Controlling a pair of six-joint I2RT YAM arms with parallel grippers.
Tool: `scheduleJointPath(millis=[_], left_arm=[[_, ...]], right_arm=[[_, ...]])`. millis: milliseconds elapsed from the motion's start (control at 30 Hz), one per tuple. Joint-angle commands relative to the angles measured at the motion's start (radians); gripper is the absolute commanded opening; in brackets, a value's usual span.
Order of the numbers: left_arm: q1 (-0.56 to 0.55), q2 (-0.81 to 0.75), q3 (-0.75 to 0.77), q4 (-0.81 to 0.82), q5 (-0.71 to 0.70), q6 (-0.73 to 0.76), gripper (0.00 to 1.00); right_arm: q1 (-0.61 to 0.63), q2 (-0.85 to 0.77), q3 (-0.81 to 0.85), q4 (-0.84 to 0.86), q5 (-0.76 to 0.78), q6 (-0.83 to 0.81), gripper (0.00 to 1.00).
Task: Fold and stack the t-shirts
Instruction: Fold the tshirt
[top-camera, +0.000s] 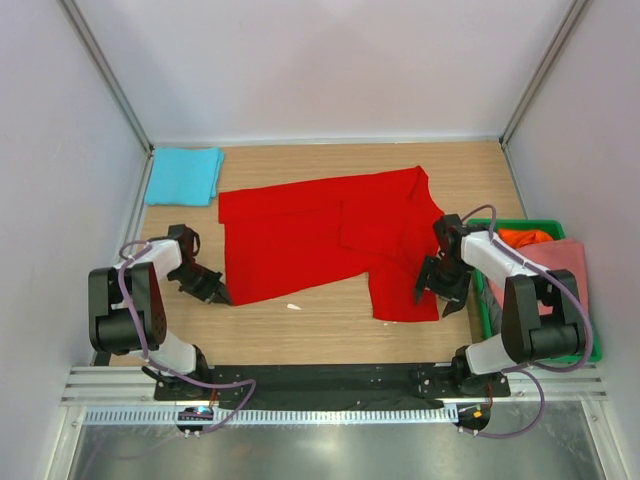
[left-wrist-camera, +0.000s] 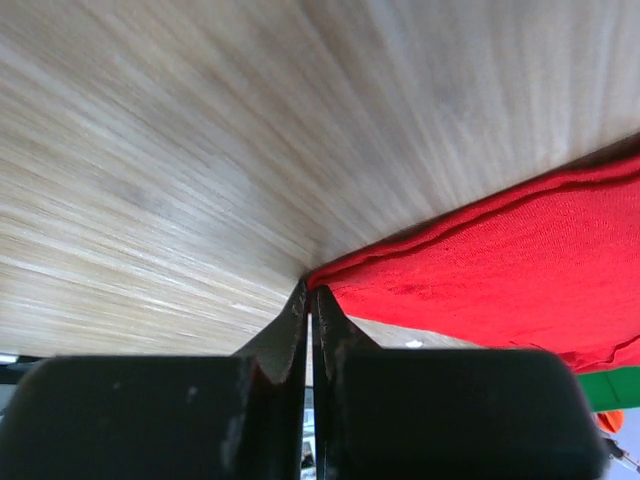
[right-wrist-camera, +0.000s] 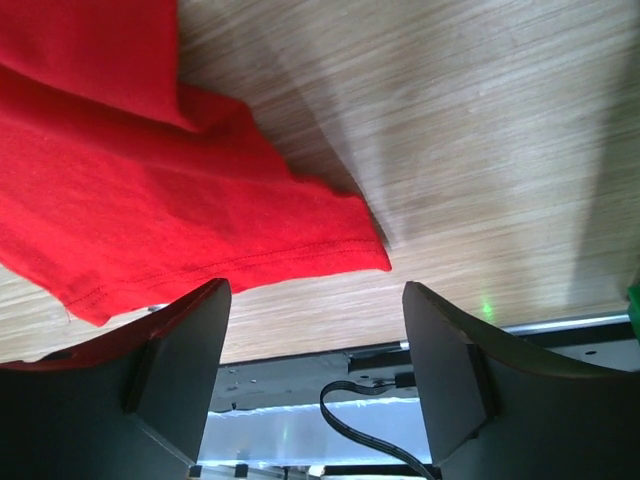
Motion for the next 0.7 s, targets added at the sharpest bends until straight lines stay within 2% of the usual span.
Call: scheduleJointPath(millis=[0,33,133,333,467,667], left_arm=[[0.009,-0.017,0.033,0.065,-0.092,0.040,0.00],[0.009,-0.024,0.033,0.063,-0.092,0.046,0.00],[0.010,-0.032,0.034,0.062,-0.083,0.062,0.00],[0.009,-0.037,0.041,0.056,-0.071,0.082,0.00],[0.010,-0.046,0.042,0.051,-0.068,0.089,0.00],[0.009,-0.055,0.044,0.050,-0.060,0.094,0.00]], right_arm=[[-0.001,0.001,-0.016,0.051,0.022,0.019,0.72],[-0.003,0.003,-0.021,0.063,0.027,0.022,0.67],[-0.001,-0.001,-0.023,0.109,0.056,0.044,0.63],[-0.003,-0.011,0.016,0.181,0.120,0.026,0.61],[-0.006,0.027,0.001,0.186,0.108,0.013,0.60],[-0.008,0.024,-0.038,0.278,0.097,0.010,0.57]])
